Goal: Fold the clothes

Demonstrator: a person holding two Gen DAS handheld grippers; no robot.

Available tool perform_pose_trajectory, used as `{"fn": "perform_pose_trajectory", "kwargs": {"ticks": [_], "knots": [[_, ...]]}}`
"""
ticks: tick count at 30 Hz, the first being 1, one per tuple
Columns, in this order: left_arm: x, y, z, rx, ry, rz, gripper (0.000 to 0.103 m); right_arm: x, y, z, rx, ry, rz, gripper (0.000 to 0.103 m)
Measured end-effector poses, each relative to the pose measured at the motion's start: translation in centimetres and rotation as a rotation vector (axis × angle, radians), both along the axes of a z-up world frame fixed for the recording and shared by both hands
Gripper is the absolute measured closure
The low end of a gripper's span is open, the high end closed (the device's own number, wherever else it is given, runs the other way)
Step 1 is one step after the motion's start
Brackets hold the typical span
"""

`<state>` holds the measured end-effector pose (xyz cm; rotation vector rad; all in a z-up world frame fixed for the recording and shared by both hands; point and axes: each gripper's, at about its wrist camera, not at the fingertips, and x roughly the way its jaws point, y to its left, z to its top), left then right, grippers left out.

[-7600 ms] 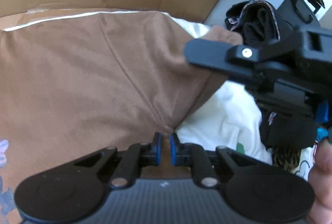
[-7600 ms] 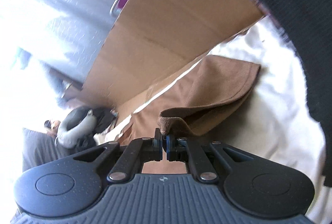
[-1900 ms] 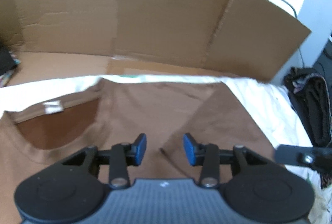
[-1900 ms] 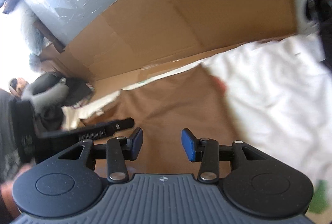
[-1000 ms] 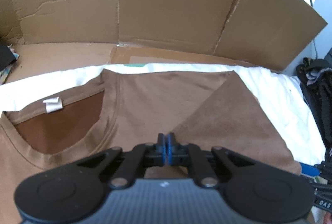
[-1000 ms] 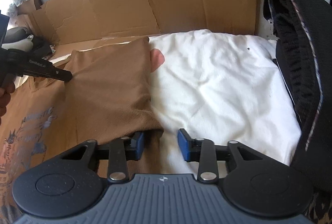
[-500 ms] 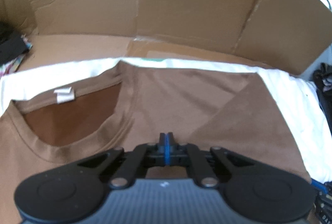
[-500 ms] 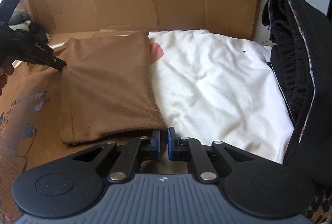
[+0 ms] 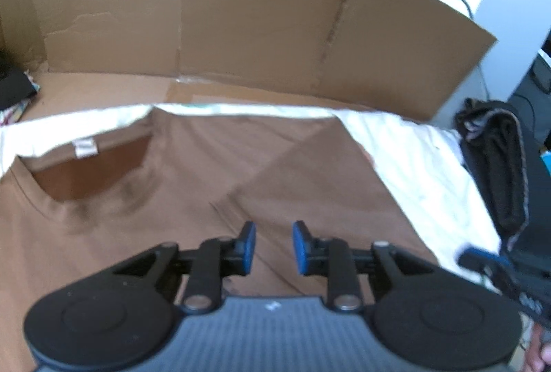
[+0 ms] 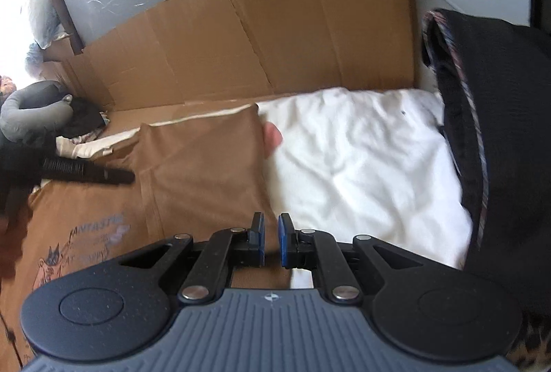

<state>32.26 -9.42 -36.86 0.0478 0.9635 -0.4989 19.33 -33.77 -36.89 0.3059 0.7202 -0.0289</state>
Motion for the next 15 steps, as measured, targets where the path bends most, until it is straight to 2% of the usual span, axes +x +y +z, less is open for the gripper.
{"fn": "perform_pose_trajectory", "kwargs": {"ticks": [5, 15], "knots": [[-1.8, 0.1, -0.4, -0.039, 0.059, 0.109, 0.067, 1.7, 0.3, -0.9, 0.004, 0.010, 0.014, 0.096], [-3.6, -0.7, -1.9, -0.103, 0.185, 0.198, 0.066, 2.1, 1.4, -3.0, 0.005, 0.063, 0.061, 0.097]]}}
